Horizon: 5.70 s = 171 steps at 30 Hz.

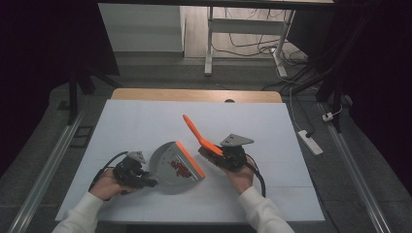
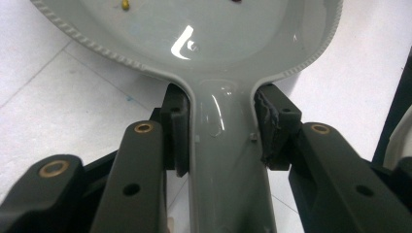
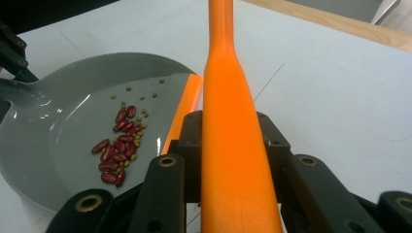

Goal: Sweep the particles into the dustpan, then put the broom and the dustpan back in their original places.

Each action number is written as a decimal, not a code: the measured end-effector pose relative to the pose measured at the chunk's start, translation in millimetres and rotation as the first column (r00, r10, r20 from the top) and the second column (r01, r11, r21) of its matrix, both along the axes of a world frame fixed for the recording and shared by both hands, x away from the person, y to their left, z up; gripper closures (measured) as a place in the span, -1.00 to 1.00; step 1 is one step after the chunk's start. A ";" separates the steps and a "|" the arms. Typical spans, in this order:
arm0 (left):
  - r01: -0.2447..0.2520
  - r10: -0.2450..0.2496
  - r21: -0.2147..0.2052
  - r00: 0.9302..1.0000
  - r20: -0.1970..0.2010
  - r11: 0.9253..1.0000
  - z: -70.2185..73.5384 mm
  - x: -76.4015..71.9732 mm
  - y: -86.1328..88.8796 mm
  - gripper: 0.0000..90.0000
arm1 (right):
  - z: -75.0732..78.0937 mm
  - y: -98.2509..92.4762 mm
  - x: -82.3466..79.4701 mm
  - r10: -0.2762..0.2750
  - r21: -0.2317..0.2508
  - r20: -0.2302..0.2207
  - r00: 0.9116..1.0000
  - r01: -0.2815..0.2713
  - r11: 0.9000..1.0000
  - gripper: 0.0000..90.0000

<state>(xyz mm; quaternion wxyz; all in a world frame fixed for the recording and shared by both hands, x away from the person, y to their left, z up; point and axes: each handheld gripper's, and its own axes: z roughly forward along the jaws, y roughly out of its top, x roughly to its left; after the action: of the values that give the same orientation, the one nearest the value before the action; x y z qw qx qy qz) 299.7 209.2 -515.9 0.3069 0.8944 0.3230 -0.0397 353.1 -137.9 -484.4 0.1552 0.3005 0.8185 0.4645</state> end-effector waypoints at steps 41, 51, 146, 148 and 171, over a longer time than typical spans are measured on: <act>-0.251 0.258 -0.126 0.965 0.042 0.960 7.2 -24.4 9.7 0.35 | 14.9 -78.9 -20.3 -0.041 0.025 -0.004 0.999 0.041 0.999 0.56; -0.327 0.336 -0.159 0.941 0.032 0.931 6.7 -32.7 16.6 0.35 | 14.1 -90.1 -25.1 -0.053 0.031 -0.017 0.998 0.054 0.998 0.56; -0.729 0.732 -0.116 0.681 -0.021 0.675 -12.7 -29.4 17.3 0.35 | -19.6 -153.4 -8.5 -0.220 -0.023 -0.241 0.945 0.221 0.975 0.34; -0.733 0.735 -0.111 0.677 -0.021 0.672 -12.8 -29.1 16.9 0.35 | -20.4 -153.7 -6.4 -0.240 -0.041 -0.239 0.941 0.237 0.971 0.24; -0.740 0.743 -0.095 0.670 -0.003 0.666 -14.5 -31.7 16.0 0.02 | -24.8 -160.1 1.2 -0.307 -0.099 -0.240 0.921 0.291 0.952 -0.07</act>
<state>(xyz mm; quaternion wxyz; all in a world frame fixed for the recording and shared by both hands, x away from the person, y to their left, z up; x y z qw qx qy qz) 268.0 225.2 -530.4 0.3411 0.6723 0.6508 0.0901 354.3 -298.0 -509.2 0.1282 0.4735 0.7899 0.3680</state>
